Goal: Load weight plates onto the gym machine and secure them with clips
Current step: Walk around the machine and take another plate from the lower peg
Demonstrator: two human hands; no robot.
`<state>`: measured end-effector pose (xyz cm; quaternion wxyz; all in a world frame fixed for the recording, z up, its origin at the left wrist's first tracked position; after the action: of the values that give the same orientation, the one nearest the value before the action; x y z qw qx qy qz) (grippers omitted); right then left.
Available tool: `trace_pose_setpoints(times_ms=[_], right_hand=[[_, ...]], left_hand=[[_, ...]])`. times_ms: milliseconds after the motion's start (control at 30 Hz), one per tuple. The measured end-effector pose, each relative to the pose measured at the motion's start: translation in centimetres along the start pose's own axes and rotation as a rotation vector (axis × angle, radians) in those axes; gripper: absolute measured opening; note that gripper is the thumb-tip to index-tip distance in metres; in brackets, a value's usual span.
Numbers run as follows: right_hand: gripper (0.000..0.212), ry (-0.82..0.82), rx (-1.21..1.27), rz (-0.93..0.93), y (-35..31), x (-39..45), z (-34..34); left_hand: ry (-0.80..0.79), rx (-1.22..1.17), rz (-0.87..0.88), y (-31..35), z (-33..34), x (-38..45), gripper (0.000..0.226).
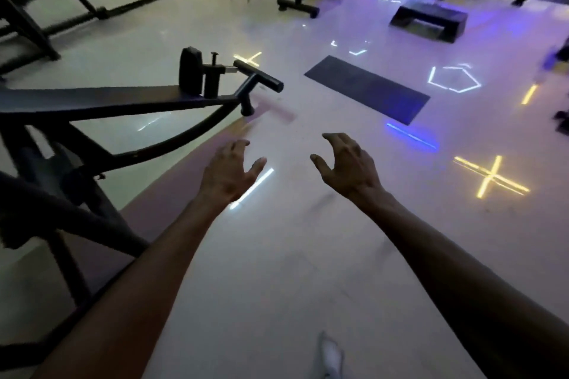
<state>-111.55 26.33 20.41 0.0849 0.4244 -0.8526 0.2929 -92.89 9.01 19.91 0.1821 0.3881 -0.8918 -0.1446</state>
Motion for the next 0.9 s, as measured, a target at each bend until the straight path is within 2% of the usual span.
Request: trace_pose_setpoints(times_ms=[233,433,567,667,900], right_hand=[[0.067,-0.052,-0.068,0.076,10.1,7.7,0.2],[0.069,-0.055,-0.092,0.076,15.8,16.7,4.2],[0.069,-0.042,-0.117,0.062,19.1,24.5,7.4],[0.069,-0.042,-0.103,0.082,21.5,32.2,9.6],[0.063,0.047,-0.063,0.110,25.5,50.5,11.5]], left_hand=[[-0.020,-0.004,0.072,8.3,6.1,9.5,0.065],[-0.049,-0.002,0.146,10.7,12.0,20.3,0.072],[-0.033,-0.007,0.161,11.1,15.6,28.9,0.073],[-0.082,-0.057,0.113,10.9,18.2,37.1,0.073],[-0.095,-0.057,0.114,12.5,21.1,56.0,0.073]])
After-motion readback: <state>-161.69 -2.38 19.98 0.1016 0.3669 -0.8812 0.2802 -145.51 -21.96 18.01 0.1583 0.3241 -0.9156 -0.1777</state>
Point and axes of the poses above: each hand's wrist, its own x-axis towards the middle knuckle, its own z-axis out of the palm, y = z × x, the point moved 5 cm from there along x, towards the middle knuckle, and after that the axes turned 11 degrees about y, right-handed, at the moved point
